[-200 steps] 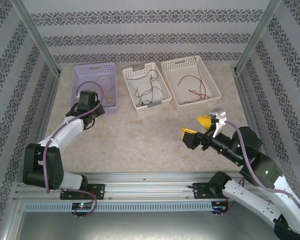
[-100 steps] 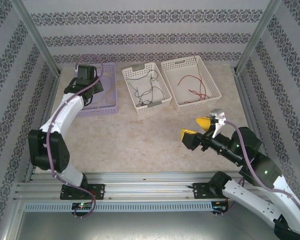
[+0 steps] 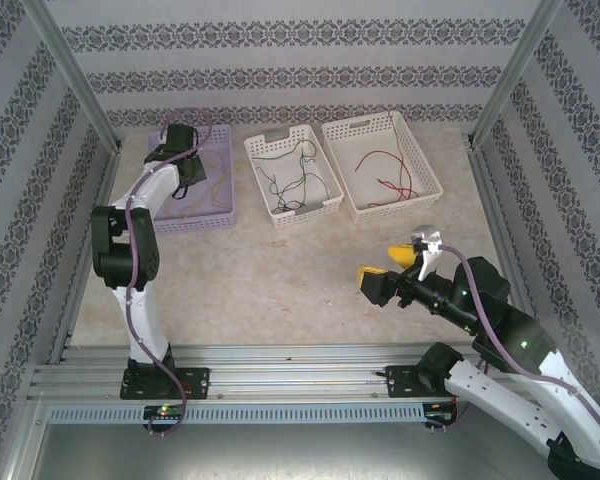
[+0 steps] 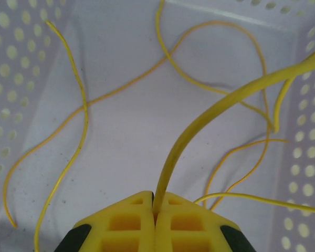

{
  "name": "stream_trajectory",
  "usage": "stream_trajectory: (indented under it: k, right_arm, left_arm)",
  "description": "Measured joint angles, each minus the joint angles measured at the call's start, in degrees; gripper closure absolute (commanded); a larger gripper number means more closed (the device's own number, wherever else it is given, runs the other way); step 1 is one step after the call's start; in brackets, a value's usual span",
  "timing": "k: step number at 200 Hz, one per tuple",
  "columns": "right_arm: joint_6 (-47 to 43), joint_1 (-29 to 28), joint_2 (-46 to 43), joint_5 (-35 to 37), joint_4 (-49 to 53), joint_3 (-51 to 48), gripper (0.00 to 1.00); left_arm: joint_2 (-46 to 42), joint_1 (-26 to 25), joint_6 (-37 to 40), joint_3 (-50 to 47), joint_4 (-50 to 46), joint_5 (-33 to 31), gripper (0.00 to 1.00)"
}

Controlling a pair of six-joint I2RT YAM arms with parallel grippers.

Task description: Untangle the cables

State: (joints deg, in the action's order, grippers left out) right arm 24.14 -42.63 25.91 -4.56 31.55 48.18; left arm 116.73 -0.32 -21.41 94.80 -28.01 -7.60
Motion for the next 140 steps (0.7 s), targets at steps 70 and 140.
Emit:
stream_trajectory:
  k: [70,140]
  right_arm:
    - [0.5,0.0,0.0,0.0,0.0,-0.5,0.02]
    - [1.1,0.0,0.0,0.0,1.2,-0.5,0.02]
  left_arm:
    - [1.0,0.0,2.8,0.6,-0.7,-1.3,0.46]
    - [-2.4,0.0,4.6,1.5,-0.8,1.3,0.15]
